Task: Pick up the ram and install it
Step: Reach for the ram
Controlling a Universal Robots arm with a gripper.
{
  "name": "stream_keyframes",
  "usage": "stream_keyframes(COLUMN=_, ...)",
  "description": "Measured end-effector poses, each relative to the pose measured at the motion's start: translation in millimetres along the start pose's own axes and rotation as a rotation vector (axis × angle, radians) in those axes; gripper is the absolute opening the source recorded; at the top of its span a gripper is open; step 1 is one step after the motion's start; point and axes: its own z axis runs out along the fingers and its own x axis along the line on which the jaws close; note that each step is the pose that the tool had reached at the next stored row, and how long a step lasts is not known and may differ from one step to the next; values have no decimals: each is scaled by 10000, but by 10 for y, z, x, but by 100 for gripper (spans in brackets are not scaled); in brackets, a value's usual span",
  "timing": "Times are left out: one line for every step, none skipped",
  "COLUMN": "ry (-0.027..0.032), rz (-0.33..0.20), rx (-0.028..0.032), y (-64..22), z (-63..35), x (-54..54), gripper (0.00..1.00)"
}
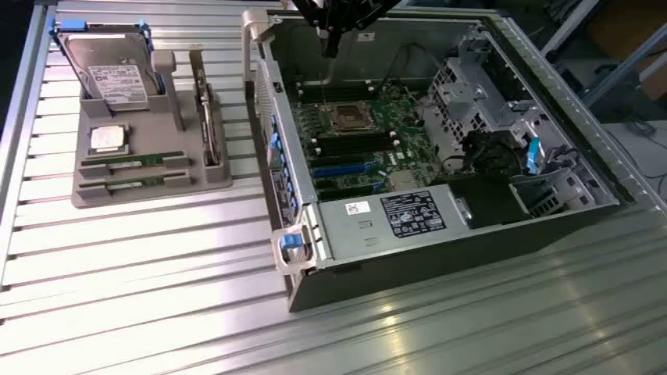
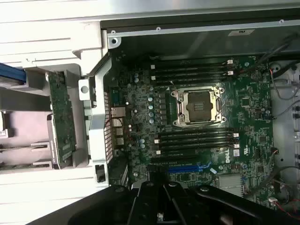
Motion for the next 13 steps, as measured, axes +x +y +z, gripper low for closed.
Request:
stream_keyframes(ry=0, rz=0, rx=0, y=0, z=0, x=0, gripper=12)
stream_keyframes(ry=0, rz=-1, rx=0, y=0, z=0, x=0, gripper=12)
stream_keyframes(ry=0, rz=0, rx=0, y=0, z=0, x=0, gripper=12)
stream_keyframes(ry=0, rz=0, rx=0, y=0, z=0, x=0, gripper=12)
stream_keyframes(ry=0, rz=0, rx=0, y=0, z=0, x=0, gripper=12)
stream_keyframes(ry=0, rz=0, rx=0, y=0, z=0, x=0, gripper=12)
stream_keyframes(ry=0, rz=0, rx=0, y=0, z=0, x=0, gripper=12)
stream_keyframes(ry=0, rz=0, rx=0, y=0, z=0, x=0, gripper=12)
stream_keyframes(ry=0, rz=0, rx=0, y=0, z=0, x=0, gripper=12)
stream_keyframes(ry=0, rz=0, rx=0, y=0, z=0, x=0, gripper=12)
stream_keyframes(ry=0, rz=0, rx=0, y=0, z=0, x=0, gripper=12)
stream_keyframes(ry=0, rz=-1, rx=0, y=0, z=0, x=2, gripper=12)
stream_keyframes(ry=-1, rz=2, rx=-1, y=0, z=0, x=7, gripper=12)
